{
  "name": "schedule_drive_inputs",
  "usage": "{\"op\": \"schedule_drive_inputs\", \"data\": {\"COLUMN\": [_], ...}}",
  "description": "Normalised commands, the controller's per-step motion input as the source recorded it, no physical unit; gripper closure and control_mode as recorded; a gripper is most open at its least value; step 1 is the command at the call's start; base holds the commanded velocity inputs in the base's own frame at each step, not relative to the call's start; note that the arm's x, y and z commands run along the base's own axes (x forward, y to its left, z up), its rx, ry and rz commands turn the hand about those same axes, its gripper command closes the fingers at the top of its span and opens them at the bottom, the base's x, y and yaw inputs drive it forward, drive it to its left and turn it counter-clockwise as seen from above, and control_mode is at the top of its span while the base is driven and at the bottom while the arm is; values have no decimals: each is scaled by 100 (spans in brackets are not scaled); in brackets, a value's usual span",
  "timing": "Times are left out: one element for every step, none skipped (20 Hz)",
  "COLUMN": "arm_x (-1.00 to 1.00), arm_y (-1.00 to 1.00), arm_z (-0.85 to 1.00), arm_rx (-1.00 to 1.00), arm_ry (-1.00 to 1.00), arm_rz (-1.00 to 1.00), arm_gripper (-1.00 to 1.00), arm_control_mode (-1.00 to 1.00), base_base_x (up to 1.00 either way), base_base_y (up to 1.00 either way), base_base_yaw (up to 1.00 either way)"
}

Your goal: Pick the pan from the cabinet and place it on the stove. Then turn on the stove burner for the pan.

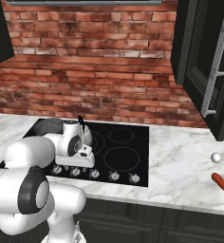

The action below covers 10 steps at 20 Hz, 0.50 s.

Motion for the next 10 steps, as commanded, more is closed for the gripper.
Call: {"op": "schedule_drive_inputs", "data": {"arm_x": [0, 0, 0, 0, 0, 0, 0, 0, 0, 0], "arm_y": [0, 0, 0, 0, 0, 0, 0, 0, 0, 1], "arm_z": [-5, -5, -6, -7, -10, -11, -11, -11, -11, -13], "arm_rx": [0, 0, 0, 0, 0, 0, 0, 0, 0, 0], "arm_ry": [0, 0, 0, 0, 0, 0, 0, 0, 0, 0], "arm_rz": [0, 0, 0, 0, 0, 0, 0, 0, 0, 0], "arm_gripper": [-100, -100, -100, -100, -100, -100, -100, -100, -100, -100], "arm_control_mode": [-100, -100, -100, -100, -100, -100, -100, -100, -100, -100], "base_base_x": [0, 0, 0, 0, 0, 0, 0, 0, 0, 0], "base_base_y": [0, 0, 0, 0, 0, 0, 0, 0, 0, 0], "base_base_yaw": [0, 0, 0, 0, 0, 0, 0, 0, 0, 0]}}
